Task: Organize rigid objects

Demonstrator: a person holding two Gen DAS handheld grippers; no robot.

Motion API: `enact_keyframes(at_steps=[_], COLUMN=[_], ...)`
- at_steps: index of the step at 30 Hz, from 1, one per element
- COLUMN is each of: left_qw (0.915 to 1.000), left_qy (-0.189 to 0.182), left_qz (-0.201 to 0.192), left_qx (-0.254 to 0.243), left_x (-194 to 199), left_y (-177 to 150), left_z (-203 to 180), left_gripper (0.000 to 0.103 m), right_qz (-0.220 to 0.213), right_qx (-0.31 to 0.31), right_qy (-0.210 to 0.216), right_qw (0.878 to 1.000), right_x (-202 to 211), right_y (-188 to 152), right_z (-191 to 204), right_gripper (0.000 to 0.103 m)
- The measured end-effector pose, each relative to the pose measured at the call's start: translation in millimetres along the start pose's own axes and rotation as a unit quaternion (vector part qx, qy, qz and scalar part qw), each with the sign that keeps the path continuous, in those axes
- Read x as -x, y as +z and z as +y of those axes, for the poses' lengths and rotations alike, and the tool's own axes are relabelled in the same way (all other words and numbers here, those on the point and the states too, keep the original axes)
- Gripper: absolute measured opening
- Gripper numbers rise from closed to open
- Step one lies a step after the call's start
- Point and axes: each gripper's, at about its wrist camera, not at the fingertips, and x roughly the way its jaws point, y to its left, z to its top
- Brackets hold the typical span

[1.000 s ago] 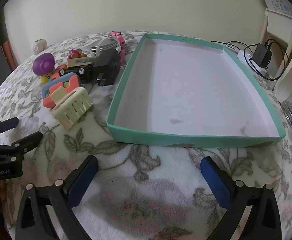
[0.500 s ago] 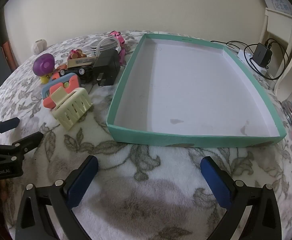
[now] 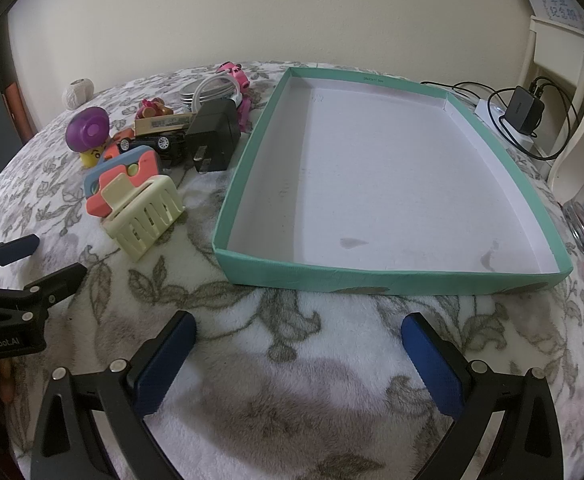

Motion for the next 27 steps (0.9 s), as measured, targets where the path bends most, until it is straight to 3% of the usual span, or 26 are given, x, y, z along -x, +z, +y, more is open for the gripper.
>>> enact_keyframes(at_steps=[27], left_qw=[0.9997], left_qy=[-0.015], left_qz=[0.01], left_qx=[-0.016], left_x=[1.4], left_y=[3.6], left_z=[1.8], left_gripper=[0.103], right_qz=[0.003], right_qx=[0.004], right_qy=[0.009], right_qw=[1.0], right_x=[2.5], right_y=[-0.7], right_z=[0.7], right_gripper=[0.103])
